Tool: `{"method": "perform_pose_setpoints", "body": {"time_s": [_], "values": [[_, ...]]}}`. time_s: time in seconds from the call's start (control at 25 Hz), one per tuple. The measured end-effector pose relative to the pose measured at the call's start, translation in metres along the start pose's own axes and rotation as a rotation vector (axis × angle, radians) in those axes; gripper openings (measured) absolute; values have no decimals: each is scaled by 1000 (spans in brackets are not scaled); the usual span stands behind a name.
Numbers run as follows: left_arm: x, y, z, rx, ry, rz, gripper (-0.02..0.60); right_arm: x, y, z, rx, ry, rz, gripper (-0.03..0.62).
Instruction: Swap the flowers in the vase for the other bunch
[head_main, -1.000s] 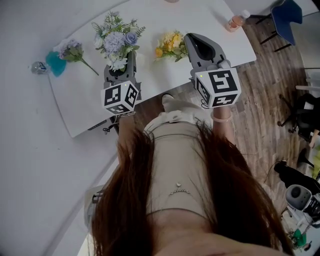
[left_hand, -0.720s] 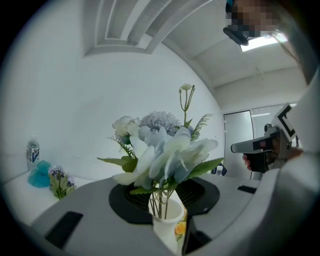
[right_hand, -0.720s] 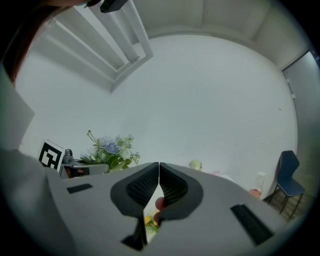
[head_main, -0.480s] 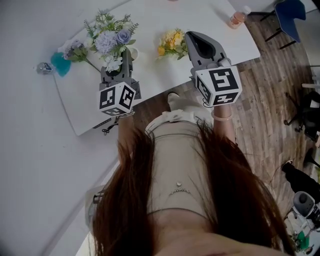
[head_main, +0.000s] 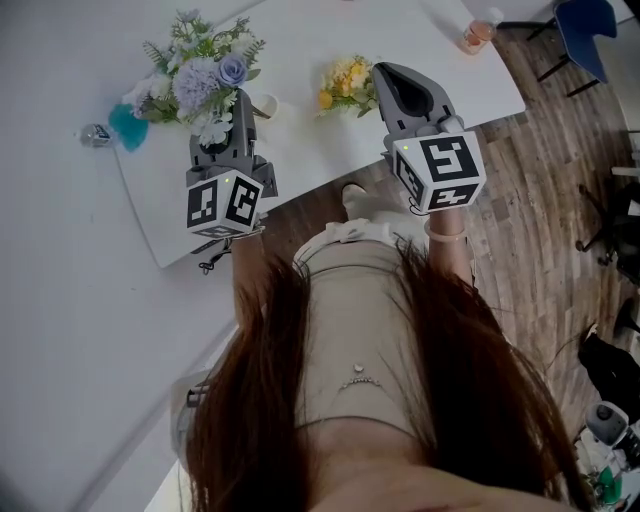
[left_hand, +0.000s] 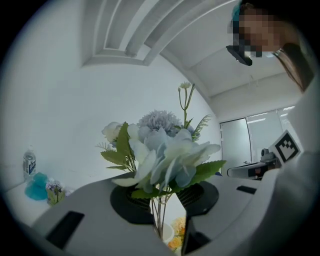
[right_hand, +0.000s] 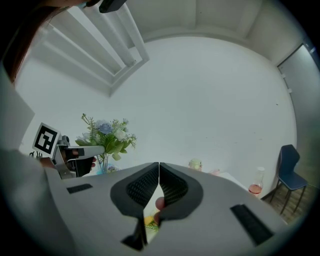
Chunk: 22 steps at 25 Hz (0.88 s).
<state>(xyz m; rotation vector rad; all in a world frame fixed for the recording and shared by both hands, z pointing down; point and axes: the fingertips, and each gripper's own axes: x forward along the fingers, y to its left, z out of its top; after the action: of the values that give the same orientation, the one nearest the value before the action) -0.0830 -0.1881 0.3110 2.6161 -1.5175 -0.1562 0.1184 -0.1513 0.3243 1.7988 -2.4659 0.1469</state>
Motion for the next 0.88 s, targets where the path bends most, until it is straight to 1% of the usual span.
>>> {"method": "perform_pose_setpoints", "body": {"time_s": [0.2,0.44,0.64,0.88], "values": [[-10,-9,49,17,-55,-10,110,-7,5,21,-3,-12,9,28],[-13,-12,60,40,-91,-3,110,-5,4,13,-5,-21,25,28],[-22,-15,81,65,-123,-7,107,-7,8,20,1,-32,31,28],[-21,-12,82,83,-159,1,106,1,2,3,6,-29,35,28]]}}
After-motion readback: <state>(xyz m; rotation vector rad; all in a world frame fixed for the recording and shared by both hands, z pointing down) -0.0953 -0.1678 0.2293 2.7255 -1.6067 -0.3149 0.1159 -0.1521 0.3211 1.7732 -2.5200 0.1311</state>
